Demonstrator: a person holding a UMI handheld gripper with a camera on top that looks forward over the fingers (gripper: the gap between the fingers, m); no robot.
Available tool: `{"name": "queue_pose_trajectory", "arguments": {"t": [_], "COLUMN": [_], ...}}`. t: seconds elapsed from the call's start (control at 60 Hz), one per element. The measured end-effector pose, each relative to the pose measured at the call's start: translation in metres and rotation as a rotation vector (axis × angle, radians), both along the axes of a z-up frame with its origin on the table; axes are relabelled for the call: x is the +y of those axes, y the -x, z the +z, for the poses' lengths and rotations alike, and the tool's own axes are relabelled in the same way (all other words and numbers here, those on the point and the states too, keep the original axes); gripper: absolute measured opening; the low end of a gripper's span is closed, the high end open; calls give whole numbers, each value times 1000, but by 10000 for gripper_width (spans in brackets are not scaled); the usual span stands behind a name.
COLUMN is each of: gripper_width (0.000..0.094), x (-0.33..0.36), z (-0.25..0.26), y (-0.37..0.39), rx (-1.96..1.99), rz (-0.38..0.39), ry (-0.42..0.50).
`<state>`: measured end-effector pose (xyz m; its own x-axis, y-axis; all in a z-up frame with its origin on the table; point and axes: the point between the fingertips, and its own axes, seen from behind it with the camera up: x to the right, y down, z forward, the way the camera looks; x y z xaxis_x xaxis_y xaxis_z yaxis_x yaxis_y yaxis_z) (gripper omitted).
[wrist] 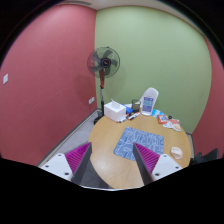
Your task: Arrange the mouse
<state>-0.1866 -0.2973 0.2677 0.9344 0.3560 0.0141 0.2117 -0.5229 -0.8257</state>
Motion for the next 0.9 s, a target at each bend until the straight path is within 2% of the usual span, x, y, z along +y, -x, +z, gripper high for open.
{"name": "queue_pose_trajectory", "arguments": {"t": [0.117, 0.233, 0.467, 0.733, 0.9], "gripper_width": [836, 836, 836, 834, 832], "x": [-7, 1, 17, 114, 171], "z": [-23, -75, -157, -214, -253], "y": [-24, -77, -207, -354, -393], "rx": [-7, -25, -99, -143, -152], "rz": [-39, -81, -220, -366, -358], "ry": [47, 93, 176, 129, 139]}}
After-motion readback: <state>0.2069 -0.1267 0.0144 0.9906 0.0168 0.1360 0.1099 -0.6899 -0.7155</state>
